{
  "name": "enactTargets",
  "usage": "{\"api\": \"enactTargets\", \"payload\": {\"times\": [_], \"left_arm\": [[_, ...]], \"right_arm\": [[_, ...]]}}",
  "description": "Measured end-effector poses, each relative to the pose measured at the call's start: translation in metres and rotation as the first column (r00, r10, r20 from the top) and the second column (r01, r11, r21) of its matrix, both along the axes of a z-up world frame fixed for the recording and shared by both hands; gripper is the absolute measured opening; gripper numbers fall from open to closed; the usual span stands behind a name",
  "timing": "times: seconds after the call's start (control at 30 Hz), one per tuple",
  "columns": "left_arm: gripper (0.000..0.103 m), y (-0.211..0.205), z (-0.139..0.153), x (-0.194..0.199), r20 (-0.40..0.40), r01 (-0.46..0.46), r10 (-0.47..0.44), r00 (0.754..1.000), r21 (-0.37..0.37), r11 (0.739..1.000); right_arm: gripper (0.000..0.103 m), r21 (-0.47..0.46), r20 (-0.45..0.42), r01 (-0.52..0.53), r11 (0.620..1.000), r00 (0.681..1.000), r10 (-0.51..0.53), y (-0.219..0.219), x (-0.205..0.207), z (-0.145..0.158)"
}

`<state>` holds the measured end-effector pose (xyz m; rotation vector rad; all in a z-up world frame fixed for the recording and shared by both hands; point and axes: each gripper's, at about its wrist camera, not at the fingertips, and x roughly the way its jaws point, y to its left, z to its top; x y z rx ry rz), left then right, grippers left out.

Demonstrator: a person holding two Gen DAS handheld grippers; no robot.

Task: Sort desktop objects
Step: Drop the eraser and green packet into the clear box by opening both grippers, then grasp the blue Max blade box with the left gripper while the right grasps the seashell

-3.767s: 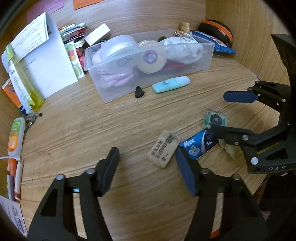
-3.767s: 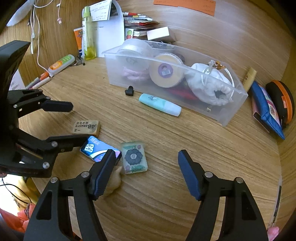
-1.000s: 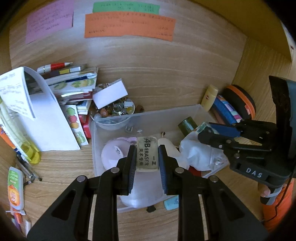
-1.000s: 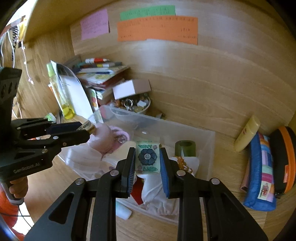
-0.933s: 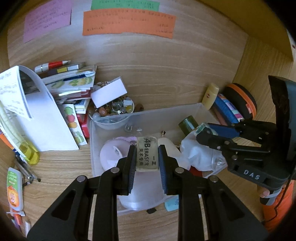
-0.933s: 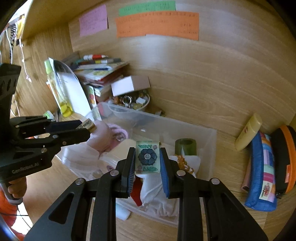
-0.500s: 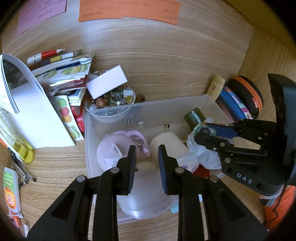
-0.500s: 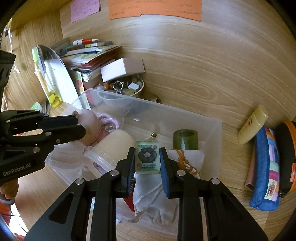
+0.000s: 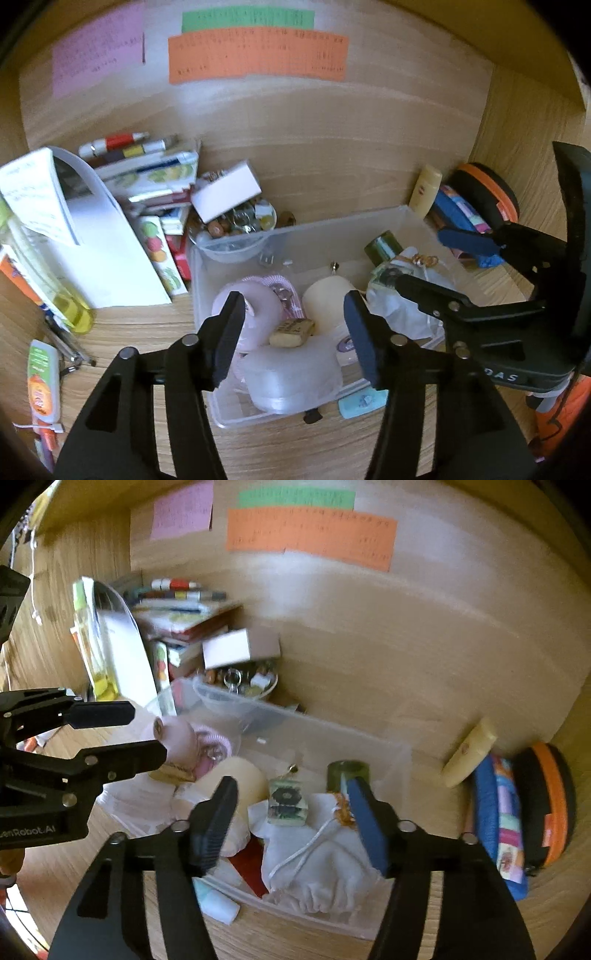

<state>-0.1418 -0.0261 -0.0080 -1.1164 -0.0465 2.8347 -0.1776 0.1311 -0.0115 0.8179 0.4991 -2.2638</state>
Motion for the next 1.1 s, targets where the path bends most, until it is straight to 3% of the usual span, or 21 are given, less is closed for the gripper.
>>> {"api": "enactTargets", "payload": {"times": [0.1, 0.17, 0.37, 0.57, 0.73, 0.97, 1.1], "left_arm": [[0.07, 0.0, 0.009, 0.01, -0.029, -0.008, 0.007, 1.0, -0.004, 1.0], [0.079, -0.001, 0.015, 0.019, -0.054, -0.024, 0.023, 0.998, -0.015, 1.0], [0.092, -0.003, 0.031, 0.051, -0.12, -0.046, 0.042, 0.992, -0.032, 0.998], [0.096, -0.001, 0.033, 0.081, -0.147, -0.076, 0.064, 0.987, -0.075, 0.994], [0.097, -0.004, 0.021, 0.104, -0.12, -0.105, 0.094, 0.988, -0.084, 0.991], [0.099, -0.01, -0.016, 0.122, -0.039, -0.149, 0.147, 0.988, -0.04, 0.988], [0.099, -0.007, -0.034, 0.136, -0.008, -0.168, 0.168, 0.986, -0.062, 0.984]], "right_arm": [[0.08, -0.015, -0.043, 0.021, 1.0, 0.999, -0.022, 0.007, 0.008, 0.01], [0.081, -0.023, -0.061, 0.03, 0.999, 0.998, -0.031, 0.011, 0.014, 0.015], [0.084, -0.061, -0.082, 0.022, 0.998, 0.996, -0.026, 0.029, 0.039, 0.027], [0.086, -0.068, -0.098, -0.019, 0.997, 0.995, 0.013, 0.044, 0.069, 0.027], [0.086, -0.058, -0.089, -0.063, 0.996, 0.994, 0.058, 0.057, 0.096, 0.012], [0.086, -0.031, 0.008, -0.104, 0.994, 0.995, 0.104, 0.064, 0.123, -0.032], [0.086, -0.041, 0.076, -0.154, 0.987, 0.985, 0.157, 0.067, 0.143, -0.054]]}}
